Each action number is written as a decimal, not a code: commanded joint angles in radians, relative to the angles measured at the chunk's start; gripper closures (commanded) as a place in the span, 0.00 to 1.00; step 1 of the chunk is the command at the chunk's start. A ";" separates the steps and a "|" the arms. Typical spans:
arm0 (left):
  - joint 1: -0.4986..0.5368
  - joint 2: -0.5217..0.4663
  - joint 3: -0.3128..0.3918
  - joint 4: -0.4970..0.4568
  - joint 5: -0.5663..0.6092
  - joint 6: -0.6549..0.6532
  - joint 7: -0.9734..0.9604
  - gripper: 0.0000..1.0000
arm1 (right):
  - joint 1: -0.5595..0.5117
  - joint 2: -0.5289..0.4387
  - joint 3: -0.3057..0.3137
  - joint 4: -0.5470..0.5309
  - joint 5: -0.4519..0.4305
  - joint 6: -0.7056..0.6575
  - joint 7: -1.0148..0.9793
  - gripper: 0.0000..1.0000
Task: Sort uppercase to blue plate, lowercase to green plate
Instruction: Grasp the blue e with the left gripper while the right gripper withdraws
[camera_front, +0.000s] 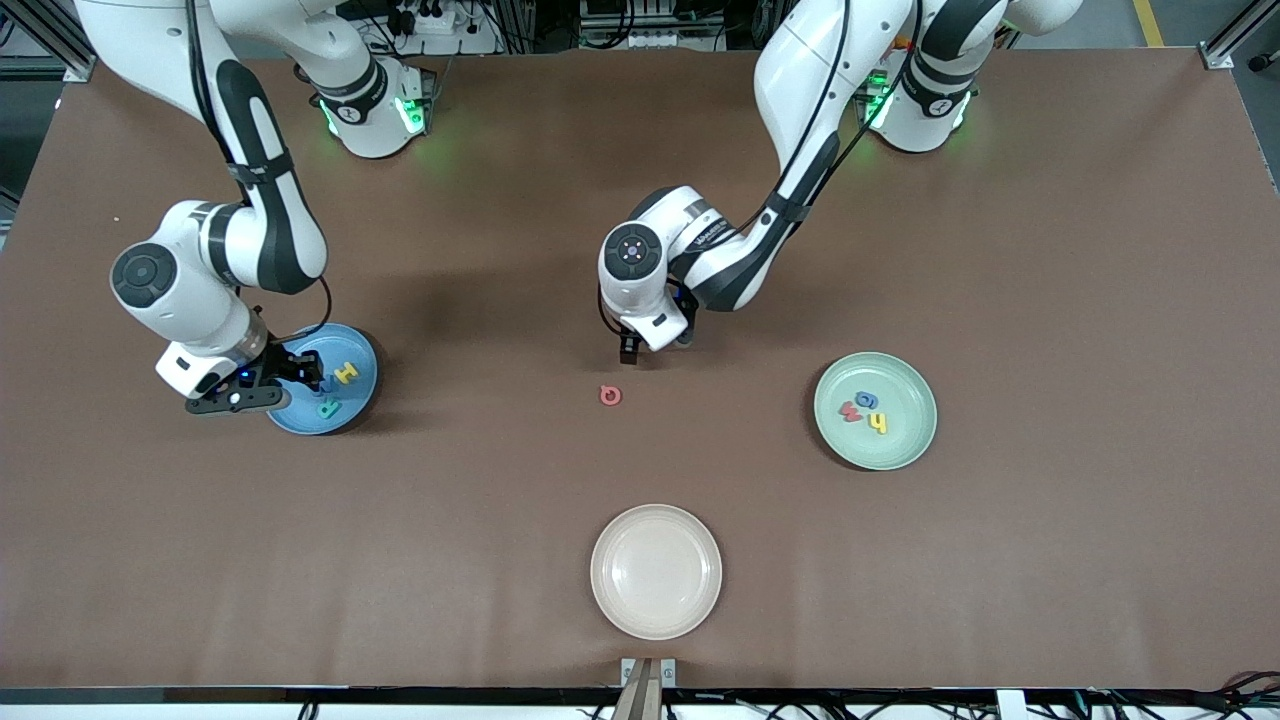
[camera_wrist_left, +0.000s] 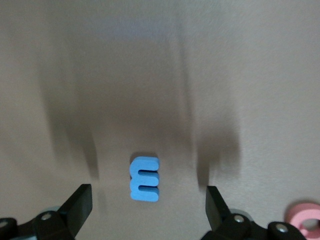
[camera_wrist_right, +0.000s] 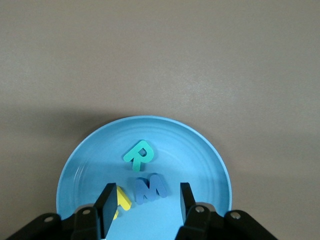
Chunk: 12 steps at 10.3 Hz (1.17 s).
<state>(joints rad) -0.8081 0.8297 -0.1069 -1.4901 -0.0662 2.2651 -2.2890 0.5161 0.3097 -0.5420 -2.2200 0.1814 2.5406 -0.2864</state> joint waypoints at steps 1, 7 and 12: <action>-0.014 0.022 0.007 0.019 0.009 0.016 -0.024 0.00 | -0.005 -0.032 0.016 0.003 0.018 -0.026 -0.016 0.41; -0.003 0.012 0.015 0.014 0.014 0.017 -0.052 0.00 | 0.008 -0.086 0.025 0.080 0.089 -0.227 -0.005 0.55; -0.011 0.014 0.018 -0.002 0.022 0.016 -0.052 0.00 | 0.019 -0.084 0.025 0.129 0.196 -0.307 0.013 0.55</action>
<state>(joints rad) -0.8104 0.8438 -0.0931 -1.4882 -0.0662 2.2789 -2.3181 0.5321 0.2407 -0.5167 -2.1000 0.3596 2.2643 -0.2815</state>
